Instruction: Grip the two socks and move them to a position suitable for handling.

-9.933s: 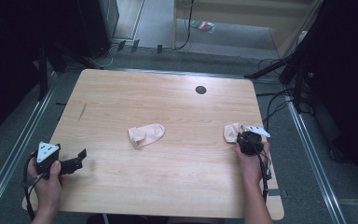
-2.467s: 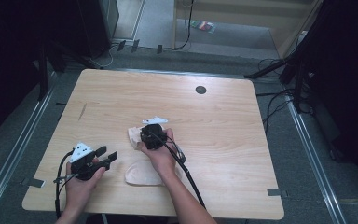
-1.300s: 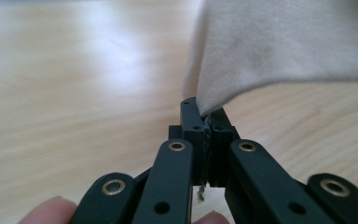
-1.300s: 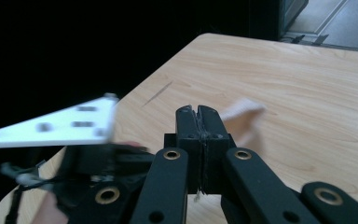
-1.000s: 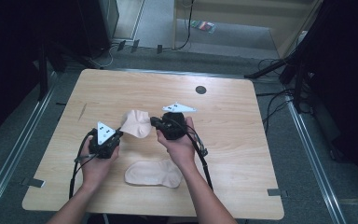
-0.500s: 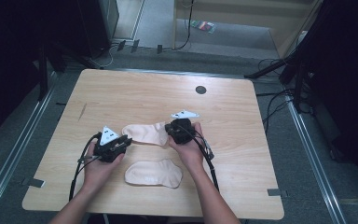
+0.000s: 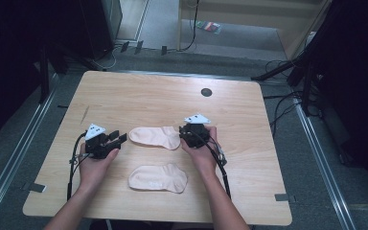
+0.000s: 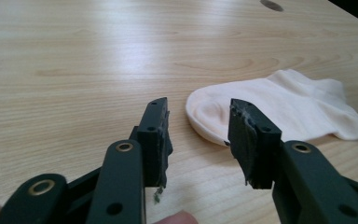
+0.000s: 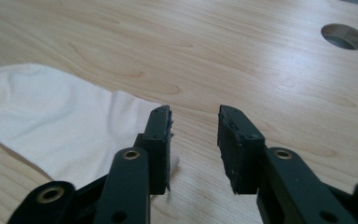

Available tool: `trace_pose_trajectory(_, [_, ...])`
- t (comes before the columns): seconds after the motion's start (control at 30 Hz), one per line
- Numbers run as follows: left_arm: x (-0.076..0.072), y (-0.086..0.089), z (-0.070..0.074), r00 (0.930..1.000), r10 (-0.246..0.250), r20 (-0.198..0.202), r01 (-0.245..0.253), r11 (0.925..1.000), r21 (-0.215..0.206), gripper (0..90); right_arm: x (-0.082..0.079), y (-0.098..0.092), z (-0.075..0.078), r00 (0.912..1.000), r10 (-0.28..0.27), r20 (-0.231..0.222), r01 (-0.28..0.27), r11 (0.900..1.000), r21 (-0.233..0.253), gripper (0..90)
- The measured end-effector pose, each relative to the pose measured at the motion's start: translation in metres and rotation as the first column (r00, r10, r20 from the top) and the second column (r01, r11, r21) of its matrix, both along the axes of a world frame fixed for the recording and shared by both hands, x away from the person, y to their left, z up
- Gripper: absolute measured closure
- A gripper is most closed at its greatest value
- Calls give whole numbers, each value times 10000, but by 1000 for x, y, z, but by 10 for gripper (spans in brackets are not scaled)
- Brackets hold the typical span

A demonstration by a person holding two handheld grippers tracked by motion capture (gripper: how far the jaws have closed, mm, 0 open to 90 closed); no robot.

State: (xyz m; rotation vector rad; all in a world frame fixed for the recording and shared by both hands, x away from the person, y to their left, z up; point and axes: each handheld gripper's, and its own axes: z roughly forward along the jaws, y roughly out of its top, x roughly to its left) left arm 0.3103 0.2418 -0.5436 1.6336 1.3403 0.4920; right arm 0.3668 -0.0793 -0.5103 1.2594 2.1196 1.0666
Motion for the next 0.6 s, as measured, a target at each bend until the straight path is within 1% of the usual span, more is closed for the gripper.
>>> trace_pose_trajectory(0.03, [2, 0, -1, 10000, 62, -24, -62, 10000, -77, 566, 0, -3, 0, 10000, -68, -23, 69, 9997, 246, 644])
trace_pose_trajectory(0.1, [3, 0, -3, 9999, 125, -52, -126, 9998, -156, 548, -2, -8, 1, 10000, -87, 10, 87, 9985, 548, 638])
trace_pose_trajectory(0.13, [5, -1, -4, 9998, 200, -67, -202, 9995, -228, 548, -2, -8, 1, 10000, -87, 10, 87, 9985, 548, 638])
trace_pose_trajectory(0.17, [9, -2, -5, 9991, 177, -392, -188, 9994, -279, 545, -3, -10, 1, 9999, 30, -146, -16, 9957, 922, 635])
trace_pose_trajectory(0.2, [12, -3, -5, 9982, 96, -589, -109, 9997, -226, 545, -3, -10, 1, 9997, 74, -231, -48, 9939, 1105, 633])
trace_pose_trajectory(0.23, [15, -5, -5, 9975, 30, -701, -43, 9998, -185, 546, -3, -11, 0, 9991, 157, -386, -105, 9913, 1313, 630])
trace_pose_trajectory(0.27, [17, -7, -4, 9976, 24, -699, -32, 9999, -111, 545, -3, -10, -1, 9986, 160, -498, -85, 9890, 1474, 625])
trace_pose_trajectory(0.3, [19, -9, -3, 9975, 124, -703, -131, 9999, -105, 545, -2, -10, -3, 9980, 242, -591, -149, 9881, 1532, 622])
trace_pose_trajectory(0.33, [22, -10, -2, 9966, 159, -813, -164, 9998, -56, 544, -2, -8, -5, 9971, 307, -692, -195, 9873, 1580, 617])
trace_pose_trajectory(0.4, [24, -11, -2, 9960, 151, -877, -158, 9998, -77, 557, -2, -6, -8, 9962, 413, -763, -291, 9876, 1541, 610])
trace_pose_trajectory(0.43, [28, -12, -2, 9939, 110, -1094, -140, 9995, -268, 560, -1, -2, -12, 9948, 478, -897, -344, 9888, 1450, 584])
trace_pose_trajectory(0.47, [30, -13, -2, 9916, 189, -1280, -199, 9998, -62, 559, -1, -1, -13, 9942, 445, -982, -302, 9893, 1427, 567])
trace_pose_trajectory(0.5, [30, -13, -2, 9903, 188, -1379, -209, 9997, -137, 563, 0, 0, -16, 9937, 422, -1041, -275, 9899, 1389, 546])
trace_pose_trajectory(0.53, [30, -13, -2, 9903, 188, -1379, -209, 9997, -137, 564, 0, 0, -17, 9932, 362, -1104, -203, 9896, 1422, 532])
trace_pose_trajectory(0.57, [31, -14, -3, 9880, 160, -1534, -197, 9996, -225, 564, 0, 1, -20, 9931, 305, -1135, -140, 9896, 1434, 525])
trace_pose_trajectory(0.6, [31, -14, -3, 9880, 160, -1534, -197, 9996, -225, 577, 0, 1, -21, 9924, 278, -1201, -113, 9907, 1359, 527])
